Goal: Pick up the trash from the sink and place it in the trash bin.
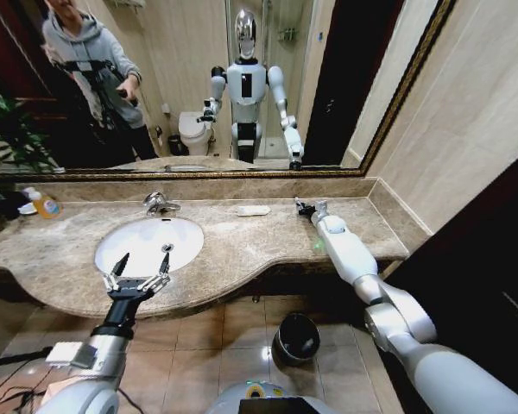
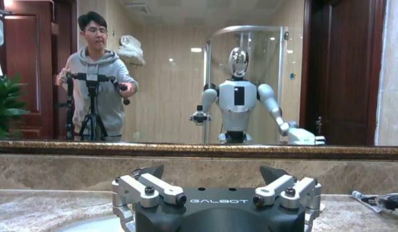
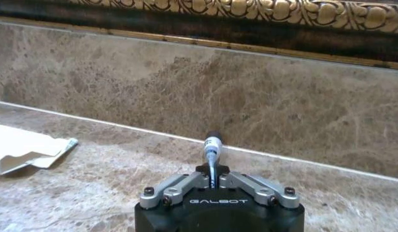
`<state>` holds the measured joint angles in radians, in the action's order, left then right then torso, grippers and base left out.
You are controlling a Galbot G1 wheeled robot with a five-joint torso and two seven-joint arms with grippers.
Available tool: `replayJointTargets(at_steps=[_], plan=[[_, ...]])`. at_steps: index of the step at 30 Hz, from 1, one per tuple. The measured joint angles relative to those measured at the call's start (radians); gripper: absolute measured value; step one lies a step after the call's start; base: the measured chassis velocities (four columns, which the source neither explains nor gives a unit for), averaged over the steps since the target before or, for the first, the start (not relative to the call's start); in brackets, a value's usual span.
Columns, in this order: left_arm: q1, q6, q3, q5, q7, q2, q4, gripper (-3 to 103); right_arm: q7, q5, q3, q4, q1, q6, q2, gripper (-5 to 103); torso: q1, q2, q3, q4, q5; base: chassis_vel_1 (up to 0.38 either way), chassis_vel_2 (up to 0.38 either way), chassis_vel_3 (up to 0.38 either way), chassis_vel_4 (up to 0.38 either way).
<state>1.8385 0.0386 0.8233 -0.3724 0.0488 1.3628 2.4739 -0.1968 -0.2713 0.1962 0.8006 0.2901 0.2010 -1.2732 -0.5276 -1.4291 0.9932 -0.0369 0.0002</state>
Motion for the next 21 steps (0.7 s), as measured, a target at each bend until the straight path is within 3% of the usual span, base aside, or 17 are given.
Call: replayJointTargets(at_steps=[8, 13, 16, 19, 21], plan=[[0.000, 0.000, 0.000, 0.000, 0.000, 0.000, 0.000, 100, 0.046, -0.067, 0.012, 0.226, 0.136, 0.037, 0.076, 3, 0.000, 0.000, 0.000, 0.0000, 0.0001, 0.000, 0.000, 0.000, 0.000], [0.000, 0.000, 0.000, 0.000, 0.001, 0.000, 0.000, 100, 0.106, -0.167, 0.063, 0.452, 0.282, 0.043, 0.162, 3, 0.000, 0.000, 0.000, 0.0000, 0.0000, 0.000, 0.000, 0.000, 0.000], [0.000, 0.000, 0.000, 0.000, 0.000, 0.000, 0.000, 100, 0.157, -0.266, 0.153, 0.674, 0.469, 0.020, 0.231, 3, 0.000, 0.000, 0.000, 0.0003, -0.0001, 0.000, 0.000, 0.000, 0.000], [0.000, 0.000, 0.000, 0.000, 0.001, 0.000, 0.000, 100, 0.167, -0.287, 0.206, 0.773, 0.572, 0.000, 0.246, 3, 0.000, 0.000, 0.000, 0.0003, 0.0002, 0.000, 0.000, 0.000, 0.000], [0.000, 0.000, 0.000, 0.000, 0.000, 0.000, 0.000, 100, 0.178, -0.301, 0.294, 0.911, 0.731, -0.026, 0.252, 3, 0.000, 0.000, 0.000, 0.0003, 0.0000, 0.000, 0.000, 0.000, 0.000]])
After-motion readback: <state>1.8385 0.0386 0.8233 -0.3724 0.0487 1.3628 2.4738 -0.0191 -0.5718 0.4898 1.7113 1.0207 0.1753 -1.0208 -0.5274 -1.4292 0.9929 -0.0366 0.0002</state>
